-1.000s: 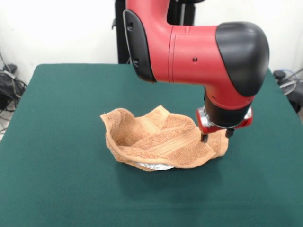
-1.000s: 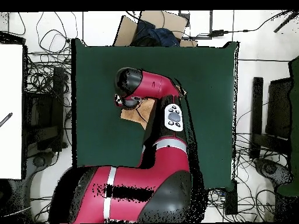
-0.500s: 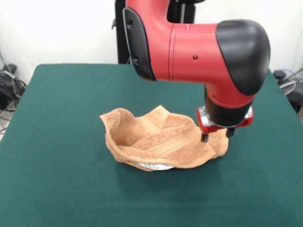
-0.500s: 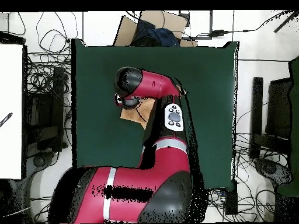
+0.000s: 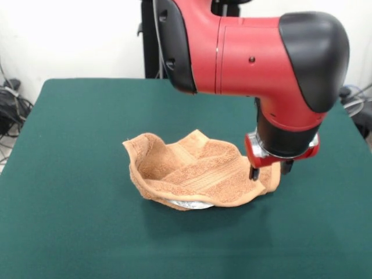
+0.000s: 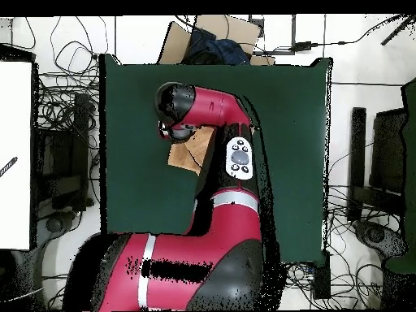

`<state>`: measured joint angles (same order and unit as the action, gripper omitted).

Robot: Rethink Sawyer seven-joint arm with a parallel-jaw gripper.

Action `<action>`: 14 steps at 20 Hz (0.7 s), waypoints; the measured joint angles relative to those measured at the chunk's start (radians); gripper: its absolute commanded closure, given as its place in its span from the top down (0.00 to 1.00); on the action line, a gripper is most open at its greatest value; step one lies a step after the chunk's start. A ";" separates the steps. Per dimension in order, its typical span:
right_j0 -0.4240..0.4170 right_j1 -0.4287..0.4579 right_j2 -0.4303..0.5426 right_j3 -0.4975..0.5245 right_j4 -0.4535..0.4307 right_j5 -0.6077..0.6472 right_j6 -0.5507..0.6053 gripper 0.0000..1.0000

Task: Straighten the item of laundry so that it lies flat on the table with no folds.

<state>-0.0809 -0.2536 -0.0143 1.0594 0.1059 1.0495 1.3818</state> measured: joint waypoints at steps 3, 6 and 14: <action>0.000 -0.001 0.000 -0.015 0.000 0.000 0.000 1.00; -0.001 -0.004 0.000 -0.018 -0.001 0.000 0.000 1.00; -0.004 -0.007 0.000 -0.029 -0.002 0.006 0.000 1.00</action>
<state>-0.0851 -0.2608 -0.0143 1.0309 0.1042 1.0552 1.3818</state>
